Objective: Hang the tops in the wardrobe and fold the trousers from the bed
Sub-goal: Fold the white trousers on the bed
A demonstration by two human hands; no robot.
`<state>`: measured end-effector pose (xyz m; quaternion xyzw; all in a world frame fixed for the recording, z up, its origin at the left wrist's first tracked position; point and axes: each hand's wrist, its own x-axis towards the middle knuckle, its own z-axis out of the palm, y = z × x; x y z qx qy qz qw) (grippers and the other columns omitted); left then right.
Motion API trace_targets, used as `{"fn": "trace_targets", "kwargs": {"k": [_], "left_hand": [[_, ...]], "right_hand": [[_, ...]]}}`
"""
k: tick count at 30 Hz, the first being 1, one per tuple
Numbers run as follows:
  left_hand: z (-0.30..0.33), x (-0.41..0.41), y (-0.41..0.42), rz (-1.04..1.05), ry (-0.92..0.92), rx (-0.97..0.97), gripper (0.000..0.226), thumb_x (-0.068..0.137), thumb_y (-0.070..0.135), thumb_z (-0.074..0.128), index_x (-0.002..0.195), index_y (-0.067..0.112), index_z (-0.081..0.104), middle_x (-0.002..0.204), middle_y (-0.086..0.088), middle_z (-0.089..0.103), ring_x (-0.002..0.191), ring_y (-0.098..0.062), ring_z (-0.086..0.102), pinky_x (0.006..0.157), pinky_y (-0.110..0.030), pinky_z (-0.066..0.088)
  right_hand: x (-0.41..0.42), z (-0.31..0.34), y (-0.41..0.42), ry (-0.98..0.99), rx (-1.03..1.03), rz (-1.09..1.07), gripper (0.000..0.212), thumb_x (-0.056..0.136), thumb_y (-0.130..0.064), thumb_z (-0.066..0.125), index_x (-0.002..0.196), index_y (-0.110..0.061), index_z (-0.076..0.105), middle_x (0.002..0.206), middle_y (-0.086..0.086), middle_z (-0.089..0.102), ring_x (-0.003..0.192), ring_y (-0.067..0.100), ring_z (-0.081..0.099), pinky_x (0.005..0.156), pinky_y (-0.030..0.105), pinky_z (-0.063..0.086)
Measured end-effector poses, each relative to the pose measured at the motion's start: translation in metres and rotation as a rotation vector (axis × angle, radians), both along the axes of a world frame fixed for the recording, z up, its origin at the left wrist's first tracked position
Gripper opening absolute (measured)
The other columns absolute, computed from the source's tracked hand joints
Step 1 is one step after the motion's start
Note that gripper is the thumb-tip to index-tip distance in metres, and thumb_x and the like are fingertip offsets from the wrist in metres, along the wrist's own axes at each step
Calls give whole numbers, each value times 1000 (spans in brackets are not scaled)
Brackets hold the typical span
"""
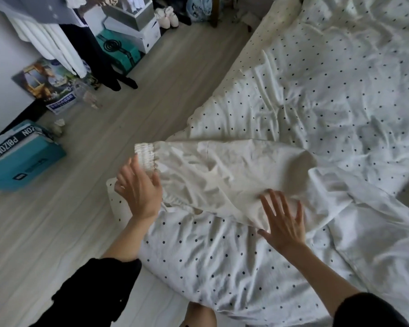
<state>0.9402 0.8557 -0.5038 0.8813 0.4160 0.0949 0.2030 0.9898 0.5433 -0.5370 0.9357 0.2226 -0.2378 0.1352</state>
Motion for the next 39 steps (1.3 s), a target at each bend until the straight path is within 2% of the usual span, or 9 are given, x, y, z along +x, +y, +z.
{"fn": "trace_targets", "kwargs": {"k": [5,10,13,16,19,25,28,33,39], "left_hand": [[3,1,-59,-666,-106,119,33,74,-2,65,107,2,62,114,-16,58,113,-34,54,96,-53,39],[-16,-2,-124,-1195,91,97,53,59,26,86,107,13,69,111,-9,65,112,-32,60,89,-59,45],[-24,4,-144,-1213,334,153,74,53,39,86,122,21,63,129,-8,57,126,-31,48,92,-71,34],[-24,13,-171,-1210,341,109,75,74,42,73,140,22,43,149,-9,35,140,-31,28,104,-70,12],[-17,25,-201,-1180,210,68,66,72,31,78,131,14,54,141,-14,46,131,-37,41,99,-67,29],[11,93,-286,-1194,-76,104,49,79,9,68,127,11,57,139,-16,47,131,-37,41,102,-61,34],[20,124,-336,-1274,-128,157,50,77,8,70,126,12,59,137,-15,50,130,-37,42,101,-64,31],[9,166,-414,-1428,156,162,59,93,35,50,146,29,26,152,1,25,141,-15,19,113,-51,-5],[3,182,-521,-1696,364,170,56,90,42,53,141,32,33,134,4,45,124,-18,39,97,-33,24]], "right_hand": [[8,21,-21,-27,7,-69,89,88,-62,43,150,-24,-9,157,5,-17,145,23,-12,111,52,-15],[13,43,-57,-251,243,-77,65,77,-19,75,135,-4,49,144,20,40,132,35,42,105,62,28],[28,50,-90,-319,256,-196,60,87,-19,65,140,-8,42,150,15,32,138,32,33,110,59,19],[47,52,-129,-324,238,-299,60,93,-21,54,147,-13,29,156,9,20,144,25,18,115,54,7],[61,52,-160,-393,275,-384,59,92,-19,56,145,-11,33,153,11,28,142,27,25,115,55,12],[77,49,-241,-318,302,-614,40,91,-28,56,127,-10,53,121,16,58,115,33,51,102,44,29],[78,49,-287,-179,219,-591,45,92,-43,52,128,-16,51,126,7,57,118,27,51,102,40,31],[80,53,-351,25,131,-718,56,84,-62,53,124,-23,53,121,4,63,113,25,57,93,38,40],[42,49,-419,120,138,-871,52,82,-61,56,121,-27,50,120,1,63,112,22,57,92,35,37]]}}
